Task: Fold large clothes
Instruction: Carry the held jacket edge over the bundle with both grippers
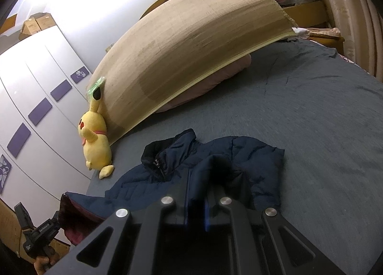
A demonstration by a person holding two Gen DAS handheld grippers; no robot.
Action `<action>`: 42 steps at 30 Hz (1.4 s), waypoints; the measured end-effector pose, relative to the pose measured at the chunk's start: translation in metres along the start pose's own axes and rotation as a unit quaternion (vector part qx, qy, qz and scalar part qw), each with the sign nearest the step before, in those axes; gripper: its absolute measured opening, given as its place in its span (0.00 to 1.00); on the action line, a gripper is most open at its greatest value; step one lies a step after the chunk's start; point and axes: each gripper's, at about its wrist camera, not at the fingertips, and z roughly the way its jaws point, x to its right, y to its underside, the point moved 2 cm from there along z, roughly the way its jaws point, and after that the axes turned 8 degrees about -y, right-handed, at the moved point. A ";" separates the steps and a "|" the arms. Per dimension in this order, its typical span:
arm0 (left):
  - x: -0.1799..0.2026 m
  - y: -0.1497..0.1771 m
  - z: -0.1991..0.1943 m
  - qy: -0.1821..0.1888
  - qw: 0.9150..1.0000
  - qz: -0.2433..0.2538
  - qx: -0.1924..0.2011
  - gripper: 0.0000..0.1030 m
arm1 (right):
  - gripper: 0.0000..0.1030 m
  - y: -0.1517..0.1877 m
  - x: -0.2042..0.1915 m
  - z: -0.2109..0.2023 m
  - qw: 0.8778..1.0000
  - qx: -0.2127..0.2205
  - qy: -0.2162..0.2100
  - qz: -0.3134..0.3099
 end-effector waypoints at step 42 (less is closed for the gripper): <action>0.051 -0.056 0.109 -0.027 0.995 0.096 -0.018 0.11 | 0.09 -0.057 0.026 0.113 0.996 -0.034 0.078 0.005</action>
